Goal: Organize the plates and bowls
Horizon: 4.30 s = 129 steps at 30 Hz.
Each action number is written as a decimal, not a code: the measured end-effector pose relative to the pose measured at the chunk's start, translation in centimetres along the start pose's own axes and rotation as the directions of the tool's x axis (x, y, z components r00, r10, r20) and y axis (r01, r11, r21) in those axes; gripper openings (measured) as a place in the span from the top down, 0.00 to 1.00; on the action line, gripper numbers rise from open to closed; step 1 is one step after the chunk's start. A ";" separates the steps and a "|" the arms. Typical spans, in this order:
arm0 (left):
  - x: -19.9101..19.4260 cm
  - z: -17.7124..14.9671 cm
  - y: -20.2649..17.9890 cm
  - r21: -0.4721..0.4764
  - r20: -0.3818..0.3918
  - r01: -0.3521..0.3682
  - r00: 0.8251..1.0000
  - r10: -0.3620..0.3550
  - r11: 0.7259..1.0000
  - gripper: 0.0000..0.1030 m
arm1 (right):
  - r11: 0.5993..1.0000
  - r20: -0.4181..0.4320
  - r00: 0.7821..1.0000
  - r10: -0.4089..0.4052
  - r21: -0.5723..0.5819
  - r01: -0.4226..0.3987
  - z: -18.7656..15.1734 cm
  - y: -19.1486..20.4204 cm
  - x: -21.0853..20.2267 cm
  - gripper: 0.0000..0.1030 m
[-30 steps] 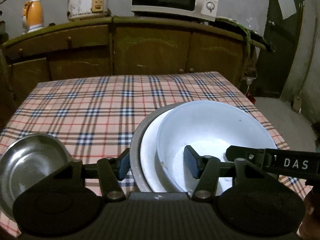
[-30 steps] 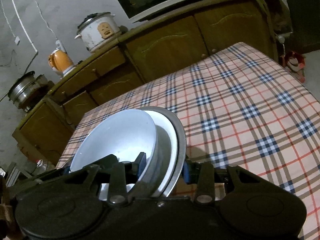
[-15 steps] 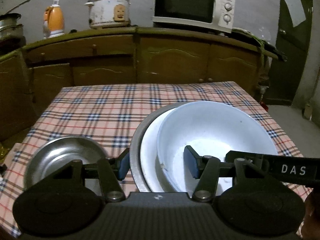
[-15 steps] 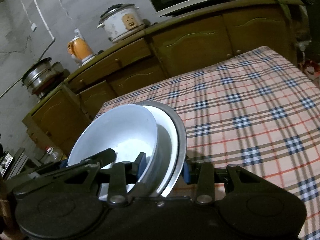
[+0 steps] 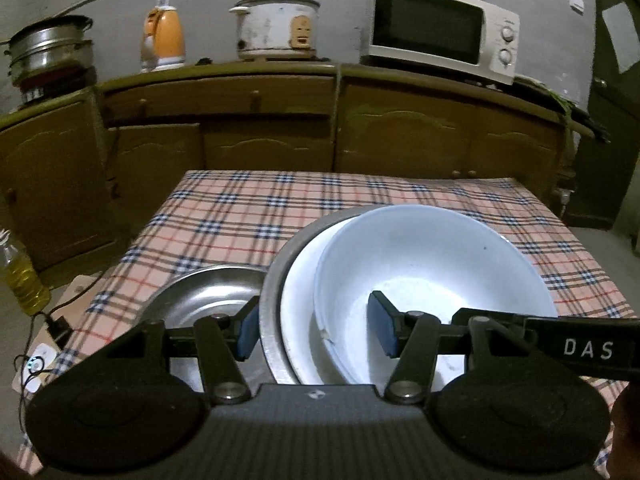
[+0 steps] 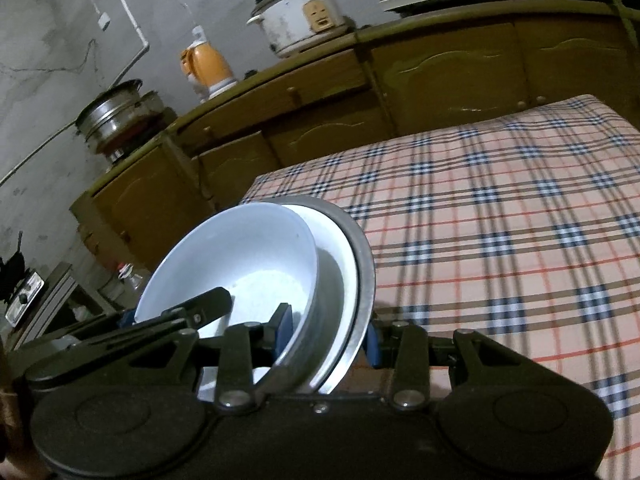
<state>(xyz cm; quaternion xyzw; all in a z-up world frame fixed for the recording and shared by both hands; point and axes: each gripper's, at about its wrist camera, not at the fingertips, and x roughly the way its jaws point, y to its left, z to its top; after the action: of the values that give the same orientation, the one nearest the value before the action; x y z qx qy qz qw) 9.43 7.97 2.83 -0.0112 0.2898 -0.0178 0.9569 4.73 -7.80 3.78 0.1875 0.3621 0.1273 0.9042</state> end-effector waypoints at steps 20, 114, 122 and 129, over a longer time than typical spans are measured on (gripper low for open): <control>2.9 -0.6 8.0 -0.046 -0.038 -0.062 0.997 0.061 0.997 0.45 | 0.999 -0.079 0.996 0.042 -0.022 -0.044 -0.2 5.8 8.9 0.55; -7.1 -5.6 3.2 -0.046 0.149 -0.179 0.972 0.184 0.983 0.00 | 0.967 -0.035 0.994 -0.100 -0.237 0.089 -6.5 6.4 -0.6 0.22; -7.1 -5.6 3.1 -0.042 0.154 -0.176 0.972 0.180 0.984 0.00 | 0.968 -0.035 0.995 -0.098 -0.236 0.087 -6.5 6.3 -0.7 0.22; -7.1 -5.6 2.8 -0.037 0.161 -0.170 0.972 0.173 0.985 0.00 | 0.970 -0.041 0.994 -0.098 -0.229 0.086 -6.7 6.2 -0.6 0.22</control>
<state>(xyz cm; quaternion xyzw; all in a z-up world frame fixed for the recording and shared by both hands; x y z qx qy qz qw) 0.47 10.95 2.00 0.0015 0.2104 0.0692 0.9752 -0.96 -0.81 2.39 0.0625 0.3770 0.1305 0.9148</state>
